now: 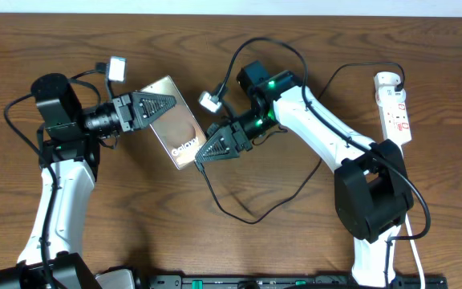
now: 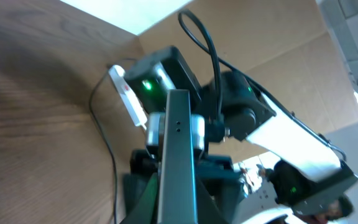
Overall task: Plug charger to phone and switch on socket
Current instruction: 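Press the connector further into the port while the left gripper holds the phone, then open the right gripper and lift it away from the phone toward the power strip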
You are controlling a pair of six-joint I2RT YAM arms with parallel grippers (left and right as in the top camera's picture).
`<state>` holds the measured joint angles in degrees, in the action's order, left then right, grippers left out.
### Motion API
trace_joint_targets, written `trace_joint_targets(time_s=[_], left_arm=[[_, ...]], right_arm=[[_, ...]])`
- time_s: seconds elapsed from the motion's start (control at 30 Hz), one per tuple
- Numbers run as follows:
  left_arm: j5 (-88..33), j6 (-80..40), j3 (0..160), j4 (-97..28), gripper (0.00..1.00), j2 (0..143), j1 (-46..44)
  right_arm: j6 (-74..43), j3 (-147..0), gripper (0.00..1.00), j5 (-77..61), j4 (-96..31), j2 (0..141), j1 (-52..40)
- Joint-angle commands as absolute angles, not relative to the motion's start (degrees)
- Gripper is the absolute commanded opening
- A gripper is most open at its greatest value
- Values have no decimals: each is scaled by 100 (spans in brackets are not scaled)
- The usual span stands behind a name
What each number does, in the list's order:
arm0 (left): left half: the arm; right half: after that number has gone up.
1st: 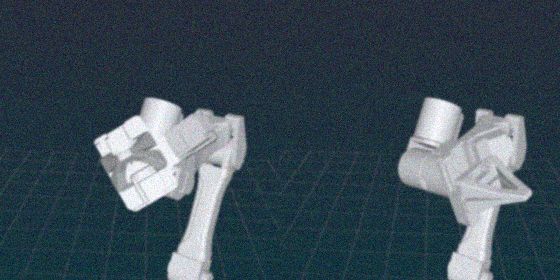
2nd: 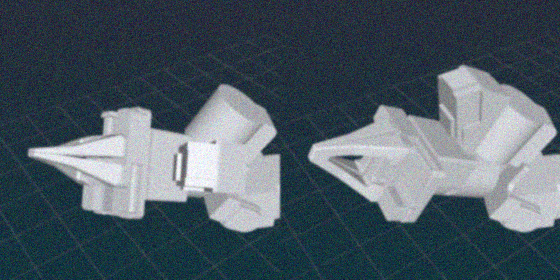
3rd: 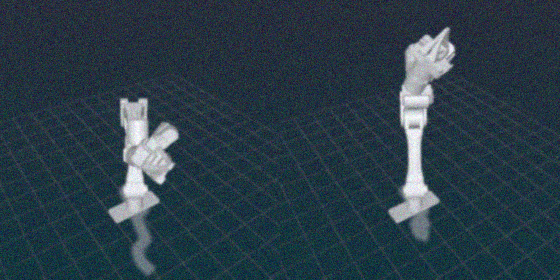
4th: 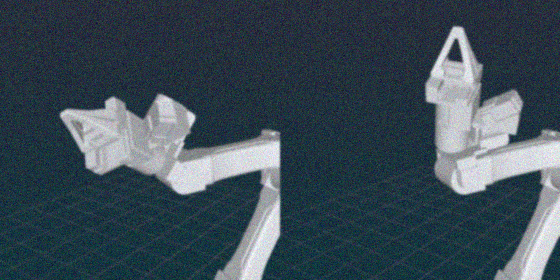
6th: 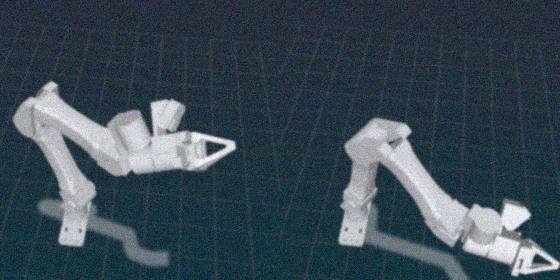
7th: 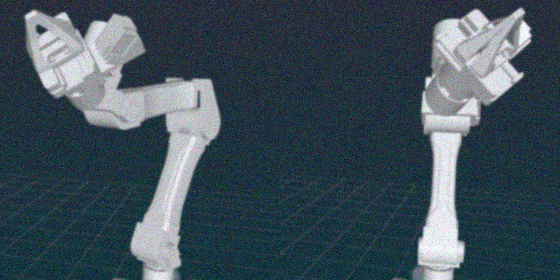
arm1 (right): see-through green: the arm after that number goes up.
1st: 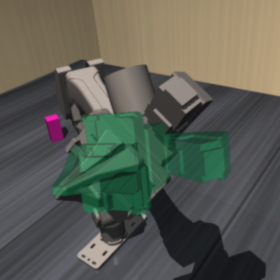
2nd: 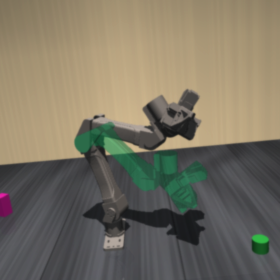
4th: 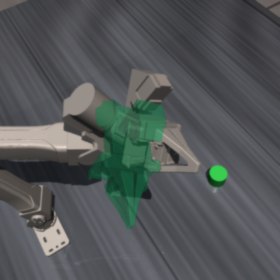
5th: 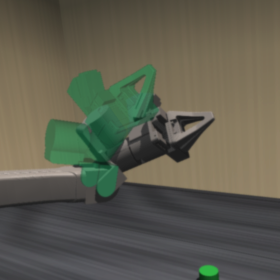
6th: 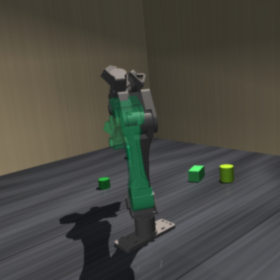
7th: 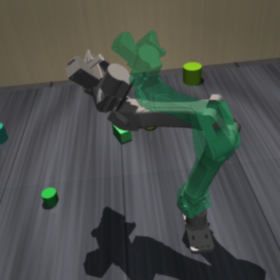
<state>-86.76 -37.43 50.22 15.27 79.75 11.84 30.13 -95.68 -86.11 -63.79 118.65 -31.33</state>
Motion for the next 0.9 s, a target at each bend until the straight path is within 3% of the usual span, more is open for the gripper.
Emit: trace_joint_targets(time_s=[0.0,0.4,0.63,0.77,0.87], left_arm=[[-9004,-3706,5068,1551,7,7933,1181],[-9004,-3695,5068,1551,7,7933,1282],[-9004,-4383,5068,1553,7,7931,2261],[-9004,-4429,5068,1549,7,7931,2674],[-9004,-4427,5068,1549,7,7931,2797]], right_arm=[[3024,-9671,99,-8952,-6383,11786,-3094],[3024,-9671,99,-8949,-6383,11786,-3020],[3013,-9671,99,-8764,-6383,11786,-2681],[2265,-9671,99,-7839,-6278,11786,-2475],[1031,-9671,99,-6300,-6020,11786,-2370]])
